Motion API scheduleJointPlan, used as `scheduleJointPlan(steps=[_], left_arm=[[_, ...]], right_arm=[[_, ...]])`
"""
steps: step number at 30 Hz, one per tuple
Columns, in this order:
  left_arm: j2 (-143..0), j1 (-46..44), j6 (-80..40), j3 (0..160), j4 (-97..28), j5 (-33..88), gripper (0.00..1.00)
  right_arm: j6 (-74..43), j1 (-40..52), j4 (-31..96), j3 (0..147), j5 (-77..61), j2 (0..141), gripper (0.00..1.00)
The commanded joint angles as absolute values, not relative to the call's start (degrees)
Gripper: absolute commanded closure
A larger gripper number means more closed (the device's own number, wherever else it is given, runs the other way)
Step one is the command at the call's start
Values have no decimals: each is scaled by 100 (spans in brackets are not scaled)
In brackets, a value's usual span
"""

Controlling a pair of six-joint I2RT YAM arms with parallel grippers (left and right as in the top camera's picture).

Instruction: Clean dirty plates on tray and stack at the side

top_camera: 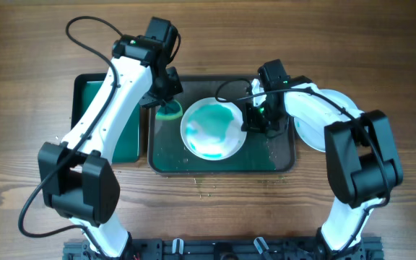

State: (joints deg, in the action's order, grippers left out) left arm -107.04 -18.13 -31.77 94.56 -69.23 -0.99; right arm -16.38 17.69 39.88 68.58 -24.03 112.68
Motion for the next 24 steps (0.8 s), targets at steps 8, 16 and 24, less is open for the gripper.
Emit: scheduleJointPlan(steps=[8,16,24], left_arm=[[-10704,-1815,-3022,9463,-6775,102,96],[-10704,-1815,-3022,9461,-6777,104,96],[-10704,-1815,-3022,9461,-6779,104,96]], right_arm=[[-1892,2449,4681,6716,1361,8777,96],[-2399,3865,5109,6716,4910,7682,96],[-1428,5131,5120,6716,7306,7662,96]])
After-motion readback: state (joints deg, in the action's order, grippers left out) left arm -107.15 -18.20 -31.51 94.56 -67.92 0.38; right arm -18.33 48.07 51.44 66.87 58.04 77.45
